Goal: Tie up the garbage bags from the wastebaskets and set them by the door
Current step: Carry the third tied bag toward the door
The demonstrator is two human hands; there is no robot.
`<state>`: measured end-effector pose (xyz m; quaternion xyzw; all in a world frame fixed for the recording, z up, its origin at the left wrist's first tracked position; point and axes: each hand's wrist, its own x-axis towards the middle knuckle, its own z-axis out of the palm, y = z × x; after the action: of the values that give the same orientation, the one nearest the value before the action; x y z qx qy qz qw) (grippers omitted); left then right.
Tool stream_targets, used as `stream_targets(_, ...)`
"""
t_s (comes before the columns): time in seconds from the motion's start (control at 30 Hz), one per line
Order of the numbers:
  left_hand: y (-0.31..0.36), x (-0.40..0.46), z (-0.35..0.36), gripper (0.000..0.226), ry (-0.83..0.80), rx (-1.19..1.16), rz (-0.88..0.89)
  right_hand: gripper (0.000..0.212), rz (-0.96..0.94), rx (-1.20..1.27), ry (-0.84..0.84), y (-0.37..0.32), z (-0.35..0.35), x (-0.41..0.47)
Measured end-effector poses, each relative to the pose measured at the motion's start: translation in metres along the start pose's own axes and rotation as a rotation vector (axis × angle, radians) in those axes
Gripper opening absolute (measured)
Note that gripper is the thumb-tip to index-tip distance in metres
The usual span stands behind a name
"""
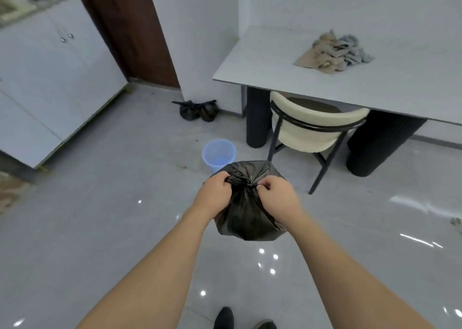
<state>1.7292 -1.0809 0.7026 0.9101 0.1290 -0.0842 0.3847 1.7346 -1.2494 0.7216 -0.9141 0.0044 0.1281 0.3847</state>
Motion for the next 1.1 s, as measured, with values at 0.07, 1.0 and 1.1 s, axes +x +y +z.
stream_targets(0.07,-0.019,-0.003,-0.034,0.023,0.069,-0.016,-0.043,0.019,-0.079,-0.01,-0.046,-0.036,0.017,0.006)
stream_targets(1.0,-0.13,0.176,-0.273,0.021,0.273,-0.069,-0.142,0.02,-0.289,-0.004,-0.169,-0.29,0.142,0.211)
stream_targets(1.1,-0.135,0.225,-0.319,0.026,0.263,-0.04,-0.098,0.021,-0.271,0.034,-0.131,-0.33,0.155,0.25)
